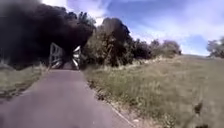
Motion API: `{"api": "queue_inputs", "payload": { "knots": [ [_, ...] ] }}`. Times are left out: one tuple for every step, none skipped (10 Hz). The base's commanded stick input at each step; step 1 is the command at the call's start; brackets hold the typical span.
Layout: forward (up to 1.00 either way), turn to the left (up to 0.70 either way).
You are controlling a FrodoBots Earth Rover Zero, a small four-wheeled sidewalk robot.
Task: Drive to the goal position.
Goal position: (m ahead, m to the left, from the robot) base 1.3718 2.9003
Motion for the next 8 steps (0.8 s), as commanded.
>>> {"api": "queue_inputs", "payload": {
  "knots": [
    [0.0,0.11],
    [0.0,0.74],
    [0.0,1.0],
    [0.0,1.0],
    [0.0,1.0],
    [0.0,1.0],
    [0.0,1.0],
    [0.0,1.0]
  ]
}}
